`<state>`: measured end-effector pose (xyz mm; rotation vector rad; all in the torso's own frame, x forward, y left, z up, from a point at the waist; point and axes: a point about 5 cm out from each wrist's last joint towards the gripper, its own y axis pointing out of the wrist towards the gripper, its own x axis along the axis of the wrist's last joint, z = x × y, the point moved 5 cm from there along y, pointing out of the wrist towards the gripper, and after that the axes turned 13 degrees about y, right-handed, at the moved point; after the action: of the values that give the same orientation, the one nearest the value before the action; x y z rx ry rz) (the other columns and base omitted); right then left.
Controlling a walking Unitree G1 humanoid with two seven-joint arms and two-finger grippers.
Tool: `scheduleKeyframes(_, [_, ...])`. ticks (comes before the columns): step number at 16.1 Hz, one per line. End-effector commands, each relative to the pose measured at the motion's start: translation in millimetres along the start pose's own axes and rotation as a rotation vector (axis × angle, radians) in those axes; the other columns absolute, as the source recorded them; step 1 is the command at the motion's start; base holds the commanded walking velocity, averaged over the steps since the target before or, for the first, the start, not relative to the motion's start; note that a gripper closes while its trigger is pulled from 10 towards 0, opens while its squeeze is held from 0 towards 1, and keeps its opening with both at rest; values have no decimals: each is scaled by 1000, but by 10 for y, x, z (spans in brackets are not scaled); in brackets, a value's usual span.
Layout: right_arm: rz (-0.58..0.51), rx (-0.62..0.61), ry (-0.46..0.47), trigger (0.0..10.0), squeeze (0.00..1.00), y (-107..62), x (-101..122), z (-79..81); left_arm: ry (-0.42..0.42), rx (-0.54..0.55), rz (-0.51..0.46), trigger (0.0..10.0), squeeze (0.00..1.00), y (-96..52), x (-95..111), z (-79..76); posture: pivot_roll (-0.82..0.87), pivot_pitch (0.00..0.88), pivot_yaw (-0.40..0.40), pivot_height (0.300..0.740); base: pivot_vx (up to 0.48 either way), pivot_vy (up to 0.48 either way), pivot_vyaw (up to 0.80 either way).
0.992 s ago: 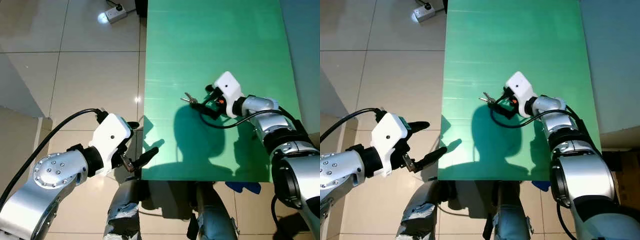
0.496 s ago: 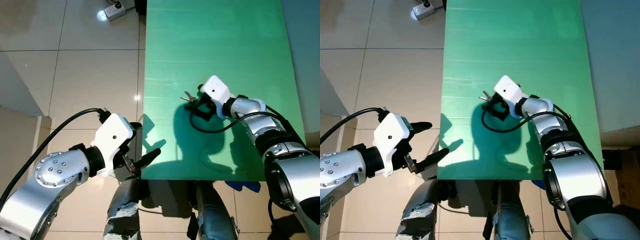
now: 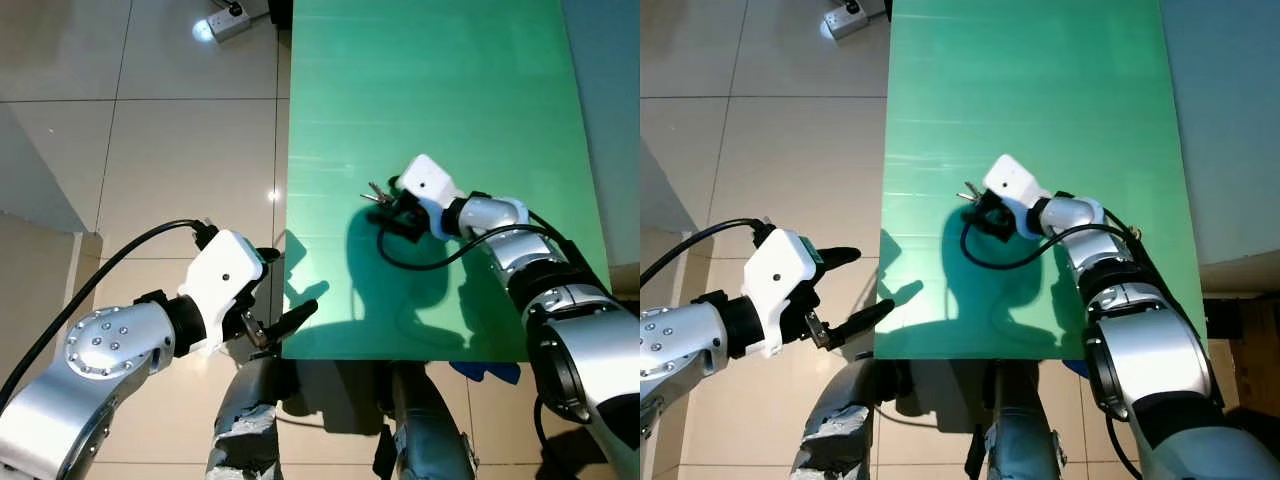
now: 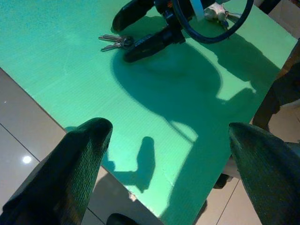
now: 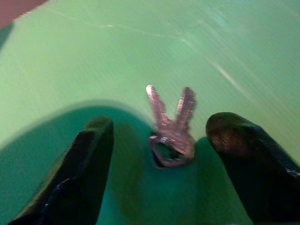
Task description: Hang keys on a hook
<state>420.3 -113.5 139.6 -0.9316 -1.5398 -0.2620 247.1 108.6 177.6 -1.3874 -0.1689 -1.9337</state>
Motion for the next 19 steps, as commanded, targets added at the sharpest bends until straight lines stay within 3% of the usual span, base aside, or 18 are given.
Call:
scheduleKeyframes(1, [33,26,32,0,0,-4,-139,63,-7,-28,3,10000,0,-28,-3,-74,113,526,19,740,0,0,0])
scheduleKeyframes(19, [46,21,78,0,0,-94,-205,-12,-13,-58,-15,10000,0,11,29,-133,96,505,31,740,0,0,0])
